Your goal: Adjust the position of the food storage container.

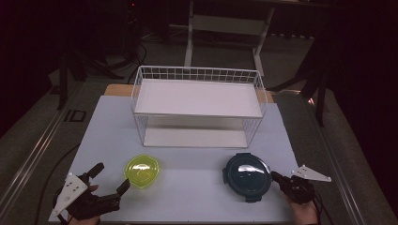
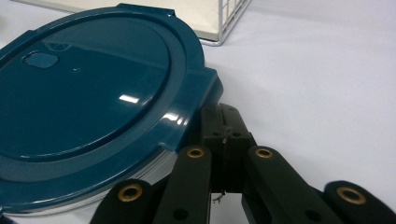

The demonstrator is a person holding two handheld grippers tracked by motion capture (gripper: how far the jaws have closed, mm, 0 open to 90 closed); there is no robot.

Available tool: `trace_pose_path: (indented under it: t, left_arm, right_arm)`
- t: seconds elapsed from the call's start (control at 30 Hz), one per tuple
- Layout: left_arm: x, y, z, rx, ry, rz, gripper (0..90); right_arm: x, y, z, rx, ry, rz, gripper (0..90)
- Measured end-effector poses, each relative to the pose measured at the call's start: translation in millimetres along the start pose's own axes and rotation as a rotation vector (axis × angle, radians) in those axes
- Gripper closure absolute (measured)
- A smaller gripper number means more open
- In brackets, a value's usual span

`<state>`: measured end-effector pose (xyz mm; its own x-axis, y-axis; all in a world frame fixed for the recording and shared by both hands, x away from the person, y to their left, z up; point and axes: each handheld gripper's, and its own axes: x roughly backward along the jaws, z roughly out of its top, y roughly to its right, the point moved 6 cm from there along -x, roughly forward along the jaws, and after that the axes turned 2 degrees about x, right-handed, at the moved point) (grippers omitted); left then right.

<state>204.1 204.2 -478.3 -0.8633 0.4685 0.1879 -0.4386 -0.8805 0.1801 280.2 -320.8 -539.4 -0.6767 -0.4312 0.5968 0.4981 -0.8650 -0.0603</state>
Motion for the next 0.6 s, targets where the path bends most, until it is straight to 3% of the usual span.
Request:
trace_pose_path:
  t: [0.6]
  left_arm:
    - [-1.2,1.9,-1.0,-0.006,-0.006,-0.007,0.0]
  right_arm:
    - [-11.0,-21.5,6.6,0.034,-0.019,0.066,90.0]
